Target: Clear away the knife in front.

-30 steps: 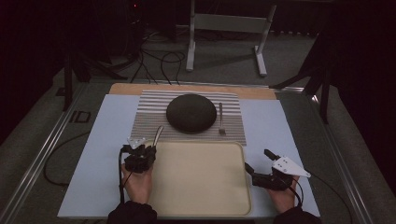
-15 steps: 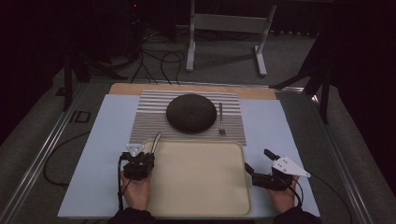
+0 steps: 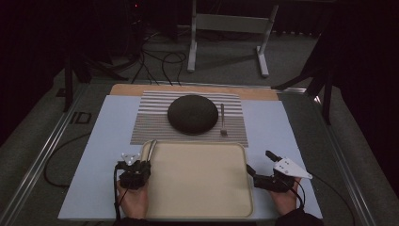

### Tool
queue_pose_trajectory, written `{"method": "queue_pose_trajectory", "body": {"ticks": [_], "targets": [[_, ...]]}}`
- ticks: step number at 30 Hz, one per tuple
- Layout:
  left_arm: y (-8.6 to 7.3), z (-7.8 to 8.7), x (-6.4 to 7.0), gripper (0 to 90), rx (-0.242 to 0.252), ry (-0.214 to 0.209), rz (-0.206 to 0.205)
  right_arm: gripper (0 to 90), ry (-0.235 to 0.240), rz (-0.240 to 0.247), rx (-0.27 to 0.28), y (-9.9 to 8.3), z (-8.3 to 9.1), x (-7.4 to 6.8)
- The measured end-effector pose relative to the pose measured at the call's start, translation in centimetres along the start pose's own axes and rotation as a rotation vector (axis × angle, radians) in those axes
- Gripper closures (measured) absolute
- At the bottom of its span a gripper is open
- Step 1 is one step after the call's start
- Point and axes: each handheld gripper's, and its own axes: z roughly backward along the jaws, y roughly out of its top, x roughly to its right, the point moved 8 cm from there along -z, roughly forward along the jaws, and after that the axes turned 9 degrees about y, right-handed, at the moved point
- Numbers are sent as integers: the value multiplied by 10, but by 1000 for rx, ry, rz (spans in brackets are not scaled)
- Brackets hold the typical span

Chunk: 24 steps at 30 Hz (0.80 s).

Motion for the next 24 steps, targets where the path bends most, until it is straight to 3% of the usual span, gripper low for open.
{"method": "queue_pose_trajectory", "body": {"ticks": [10,12,13,14,16,17,18,19,24], "targets": [[-8,2,-6,804,-1,30,20,85,-1,-1,0,0,0,0],[-10,1,-5,800,-16,22,3,85,2,1,-1,0,0,0],[-8,3,-4,787,12,3,10,85,2,1,-1,0,0,0],[-7,4,-3,663,19,2,4,85,2,2,-1,0,0,0],[-2,6,0,622,32,-13,-8,85,1,2,-1,0,0,0],[-2,6,0,467,32,-13,-8,85,1,2,-1,0,0,0],[1,6,2,467,37,-16,-17,85,1,1,0,0,0,0],[3,6,3,375,48,-32,-16,85,1,2,-1,0,-1,0],[10,6,5,206,68,-45,-59,85,0,-1,-1,0,0,0]]}}
